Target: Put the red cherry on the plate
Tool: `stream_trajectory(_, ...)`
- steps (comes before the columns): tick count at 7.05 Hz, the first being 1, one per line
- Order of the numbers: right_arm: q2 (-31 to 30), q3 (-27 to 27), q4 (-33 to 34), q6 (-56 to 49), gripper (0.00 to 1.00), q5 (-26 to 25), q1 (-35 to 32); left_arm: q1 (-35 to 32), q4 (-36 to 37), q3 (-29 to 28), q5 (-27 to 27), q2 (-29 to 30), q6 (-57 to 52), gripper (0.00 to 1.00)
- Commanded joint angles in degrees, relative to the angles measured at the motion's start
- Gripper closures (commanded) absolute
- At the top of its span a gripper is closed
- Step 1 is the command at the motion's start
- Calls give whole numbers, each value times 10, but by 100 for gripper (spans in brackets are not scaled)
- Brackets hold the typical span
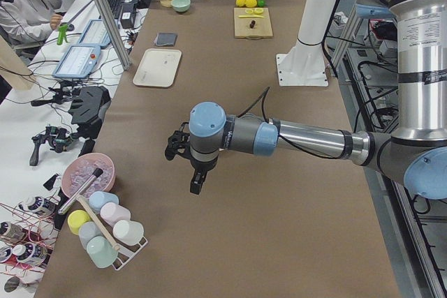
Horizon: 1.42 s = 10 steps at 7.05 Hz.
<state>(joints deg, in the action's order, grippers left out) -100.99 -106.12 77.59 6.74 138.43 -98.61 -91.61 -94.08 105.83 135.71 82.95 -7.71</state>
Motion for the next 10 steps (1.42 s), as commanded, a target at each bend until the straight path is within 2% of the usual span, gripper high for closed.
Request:
stream_trajectory(1,-3,0,-4,-1,0,18,-4,-5,-139,-47,4,10,3,2)
stream_trajectory(2,-11,7,-49,-36,0,13,-4,-6,-150,-53,23,2,-1,2)
stream_trajectory(3,-31,15,-68,-73,0,15,-4,-6,-151,-56,46,3,-3,2)
stream_trajectory(6,-47,15,-73,-71,0,20,-4,0,-189,-48,50,5,46,2)
stream_trajectory(7,-47,15,-72,-24,0,20,9,34,-203,-54,50,0,63,2)
stream_trajectory(8,-47,13,-80,49,0,18,59,76,-207,-53,50,-6,100,2)
stream_trajectory(10,-46,13,-130,179,0,11,135,148,-246,-83,50,-6,139,2)
